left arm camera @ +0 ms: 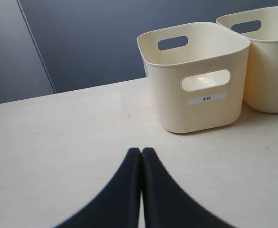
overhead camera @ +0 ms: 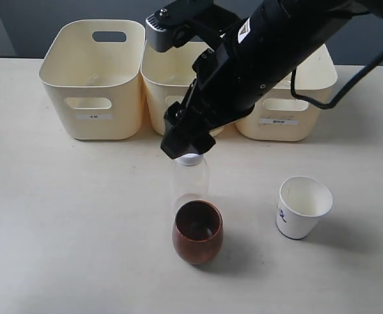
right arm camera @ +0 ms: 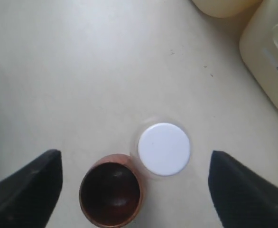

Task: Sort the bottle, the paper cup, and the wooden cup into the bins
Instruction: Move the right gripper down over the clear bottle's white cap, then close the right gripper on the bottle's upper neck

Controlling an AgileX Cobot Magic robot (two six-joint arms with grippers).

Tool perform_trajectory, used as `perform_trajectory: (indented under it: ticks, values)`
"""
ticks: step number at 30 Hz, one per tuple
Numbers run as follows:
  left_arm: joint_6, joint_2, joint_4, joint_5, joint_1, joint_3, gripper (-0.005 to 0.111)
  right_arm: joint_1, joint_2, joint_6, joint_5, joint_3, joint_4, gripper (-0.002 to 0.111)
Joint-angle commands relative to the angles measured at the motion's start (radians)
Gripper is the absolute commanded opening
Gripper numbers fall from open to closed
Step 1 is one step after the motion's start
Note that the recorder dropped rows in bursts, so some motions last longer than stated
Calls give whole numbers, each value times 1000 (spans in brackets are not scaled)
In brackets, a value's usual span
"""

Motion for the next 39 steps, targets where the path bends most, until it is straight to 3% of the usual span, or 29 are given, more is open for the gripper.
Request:
perform_trajectory:
  ticks: [1, 39]
  values:
    - [-2, -5, -3, 2, -4, 1, 0, 3, 37, 1, -17, -5, 2, 80]
    - [-2, -5, -3, 2, -4, 1, 0, 3, 152, 13, -84, -5, -54, 80]
